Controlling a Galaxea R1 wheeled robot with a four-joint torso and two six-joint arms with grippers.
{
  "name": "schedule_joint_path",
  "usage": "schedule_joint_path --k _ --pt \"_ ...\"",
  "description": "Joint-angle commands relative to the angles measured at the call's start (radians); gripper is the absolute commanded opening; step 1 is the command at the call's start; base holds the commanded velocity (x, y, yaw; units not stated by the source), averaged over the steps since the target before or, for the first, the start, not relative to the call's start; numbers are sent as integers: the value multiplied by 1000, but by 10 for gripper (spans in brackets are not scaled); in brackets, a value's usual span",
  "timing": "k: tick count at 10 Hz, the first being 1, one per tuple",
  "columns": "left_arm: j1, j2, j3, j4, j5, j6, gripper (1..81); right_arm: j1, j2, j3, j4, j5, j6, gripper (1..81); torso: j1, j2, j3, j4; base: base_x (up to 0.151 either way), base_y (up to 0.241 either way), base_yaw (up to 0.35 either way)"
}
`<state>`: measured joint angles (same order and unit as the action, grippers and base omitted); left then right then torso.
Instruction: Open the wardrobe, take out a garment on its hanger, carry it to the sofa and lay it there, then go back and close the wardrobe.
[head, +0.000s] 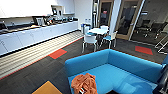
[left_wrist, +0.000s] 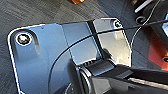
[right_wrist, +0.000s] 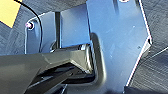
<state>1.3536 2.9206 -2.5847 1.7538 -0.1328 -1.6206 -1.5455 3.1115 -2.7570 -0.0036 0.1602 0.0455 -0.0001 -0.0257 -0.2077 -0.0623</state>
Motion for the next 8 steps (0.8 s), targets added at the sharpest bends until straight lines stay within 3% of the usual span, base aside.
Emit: schedule_joint_path --k 1,4,8 --pt "-43 13 -5 10 33 7 811 23 8 8 -1 -56 -4 811 0 0 0 0 0 0 103" --pt "-41 51 -84 19 22 19 811 23 8 8 -1 -56 -4 811 0 0 0 0 0 0 270" --pt "-35 68 -86 56 33 41 811 31 8 8 -4 -57 -4 811 0 0 0 0 0 0 336"
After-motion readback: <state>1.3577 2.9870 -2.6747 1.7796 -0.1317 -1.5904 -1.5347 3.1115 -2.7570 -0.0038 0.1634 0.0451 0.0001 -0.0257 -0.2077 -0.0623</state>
